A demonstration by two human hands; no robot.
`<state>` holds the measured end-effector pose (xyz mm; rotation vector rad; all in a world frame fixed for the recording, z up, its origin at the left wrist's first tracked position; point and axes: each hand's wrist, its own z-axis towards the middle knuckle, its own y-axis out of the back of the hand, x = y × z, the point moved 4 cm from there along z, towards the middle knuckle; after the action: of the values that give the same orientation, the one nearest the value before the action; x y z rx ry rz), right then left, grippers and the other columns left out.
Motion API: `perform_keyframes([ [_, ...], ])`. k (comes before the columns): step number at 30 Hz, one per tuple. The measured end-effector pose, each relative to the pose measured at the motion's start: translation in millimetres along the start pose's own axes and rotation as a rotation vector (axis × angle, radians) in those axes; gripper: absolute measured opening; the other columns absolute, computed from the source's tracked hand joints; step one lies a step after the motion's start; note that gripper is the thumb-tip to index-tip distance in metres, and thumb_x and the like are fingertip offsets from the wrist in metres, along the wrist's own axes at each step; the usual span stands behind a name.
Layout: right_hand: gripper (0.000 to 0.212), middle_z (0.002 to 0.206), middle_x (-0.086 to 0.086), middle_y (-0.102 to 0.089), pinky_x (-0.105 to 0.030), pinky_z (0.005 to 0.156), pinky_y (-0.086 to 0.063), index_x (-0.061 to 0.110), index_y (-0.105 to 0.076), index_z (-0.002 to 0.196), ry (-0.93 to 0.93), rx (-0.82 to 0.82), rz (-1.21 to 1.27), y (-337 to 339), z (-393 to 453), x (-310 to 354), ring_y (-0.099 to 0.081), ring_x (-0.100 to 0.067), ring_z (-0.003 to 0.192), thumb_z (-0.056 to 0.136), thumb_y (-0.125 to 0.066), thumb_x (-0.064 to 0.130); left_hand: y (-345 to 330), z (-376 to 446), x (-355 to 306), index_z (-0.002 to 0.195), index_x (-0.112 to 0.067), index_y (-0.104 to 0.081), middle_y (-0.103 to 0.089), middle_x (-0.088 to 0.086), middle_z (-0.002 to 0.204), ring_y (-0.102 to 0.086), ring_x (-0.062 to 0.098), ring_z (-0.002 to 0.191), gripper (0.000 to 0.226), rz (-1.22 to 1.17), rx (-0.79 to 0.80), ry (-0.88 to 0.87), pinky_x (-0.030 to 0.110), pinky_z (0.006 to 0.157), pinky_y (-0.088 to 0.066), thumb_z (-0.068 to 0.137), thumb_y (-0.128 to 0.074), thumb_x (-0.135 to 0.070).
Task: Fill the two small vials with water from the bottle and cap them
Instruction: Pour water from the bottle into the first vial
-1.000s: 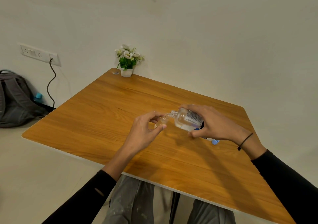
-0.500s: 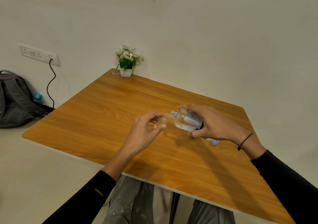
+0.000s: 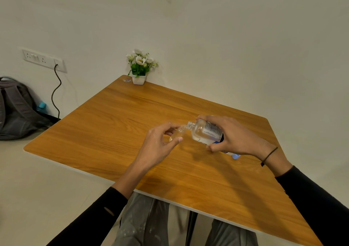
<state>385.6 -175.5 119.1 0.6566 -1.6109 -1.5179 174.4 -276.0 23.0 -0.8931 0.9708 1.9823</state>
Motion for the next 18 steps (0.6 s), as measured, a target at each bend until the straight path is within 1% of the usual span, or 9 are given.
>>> perform_keyframes([
  [4, 0.087, 0.135, 0.019, -0.061, -0.031, 0.081, -0.055, 0.039, -0.044, 0.155, -0.004, -0.008, 0.010, -1.8, 0.2, -0.5, -0.056, -0.002, 0.104, 0.079, -0.085, 0.047, -0.1, -0.5, 0.0, 0.126, -0.042, -0.065, -0.073, -0.016, 0.112, -0.068, 0.001, 0.104, 0.043, -0.012, -0.005, 0.007, 0.008, 0.083, -0.054, 0.089, -0.084, -0.027],
  [6, 0.088, 0.140, 0.019, -0.060, -0.034, 0.083, -0.056, 0.043, -0.041, 0.155, -0.009, -0.007, 0.023, -5.2, -0.9, -2.6, -0.057, -0.005, 0.109, 0.077, -0.080, 0.055, -0.3, -0.5, -0.9, 0.125, -0.042, -0.065, -0.073, -0.016, 0.111, -0.069, 0.003, 0.103, 0.043, -0.032, -0.009, 0.011, 0.008, 0.081, -0.054, 0.089, -0.084, -0.026],
  [8, 0.089, 0.141, 0.019, -0.058, -0.037, 0.086, -0.056, 0.047, -0.038, 0.155, -0.022, -0.017, 0.036, -9.2, -3.4, -4.2, -0.056, -0.008, 0.112, 0.077, -0.077, 0.060, -0.6, -0.3, -1.9, 0.123, -0.042, -0.066, -0.074, -0.018, 0.109, -0.070, 0.004, 0.102, 0.042, -0.043, -0.016, 0.007, 0.011, 0.082, -0.055, 0.089, -0.085, -0.026],
  [10, 0.089, 0.143, 0.019, -0.056, -0.034, 0.090, -0.051, 0.044, -0.038, 0.157, -0.034, -0.043, 0.057, -12.5, -5.5, -3.1, -0.054, -0.010, 0.114, 0.080, -0.082, 0.055, -0.4, 0.3, -2.3, 0.123, -0.042, -0.067, -0.074, -0.019, 0.108, -0.070, 0.004, 0.101, 0.041, -0.048, -0.019, 0.004, 0.013, 0.085, -0.055, 0.089, -0.085, -0.026],
  [12, 0.090, 0.143, 0.018, -0.055, -0.030, 0.091, -0.048, 0.039, -0.039, 0.159, -0.042, -0.073, 0.071, -15.2, -7.3, -1.5, -0.055, -0.009, 0.114, 0.082, -0.086, 0.048, -0.2, 0.7, -2.4, 0.123, -0.041, -0.068, -0.075, -0.018, 0.108, -0.070, 0.005, 0.102, 0.041, -0.056, -0.018, 0.005, 0.016, 0.085, -0.057, 0.089, -0.084, -0.026],
  [15, 0.091, 0.145, 0.017, -0.056, -0.022, 0.086, -0.049, 0.036, -0.041, 0.159, -0.035, -0.102, 0.076, -18.4, -8.7, 0.2, -0.058, -0.006, 0.112, 0.081, -0.087, 0.048, -0.7, 0.7, -2.7, 0.123, -0.040, -0.069, -0.076, -0.015, 0.108, -0.071, 0.007, 0.101, 0.040, -0.068, -0.016, 0.006, 0.020, 0.085, -0.060, 0.089, -0.085, -0.026],
  [17, 0.090, 0.142, 0.018, -0.057, -0.015, 0.079, -0.045, 0.037, -0.042, 0.157, -0.030, -0.124, 0.084, -20.3, -9.7, 0.3, -0.059, -0.003, 0.108, 0.081, -0.088, 0.048, -1.2, 0.7, -3.2, 0.123, -0.039, -0.068, -0.076, -0.014, 0.107, -0.071, 0.005, 0.101, 0.040, -0.080, -0.025, 0.012, 0.021, 0.087, -0.059, 0.089, -0.085, -0.026],
  [18, 0.089, 0.142, 0.019, -0.057, -0.014, 0.078, -0.045, 0.037, -0.043, 0.157, -0.031, -0.134, 0.088, -21.0, -10.4, 0.8, -0.058, -0.003, 0.106, 0.080, -0.088, 0.048, -1.6, 0.8, -3.7, 0.123, -0.039, -0.068, -0.075, -0.014, 0.107, -0.071, 0.005, 0.101, 0.040, -0.085, -0.030, 0.019, 0.021, 0.088, -0.059, 0.089, -0.085, -0.026],
])
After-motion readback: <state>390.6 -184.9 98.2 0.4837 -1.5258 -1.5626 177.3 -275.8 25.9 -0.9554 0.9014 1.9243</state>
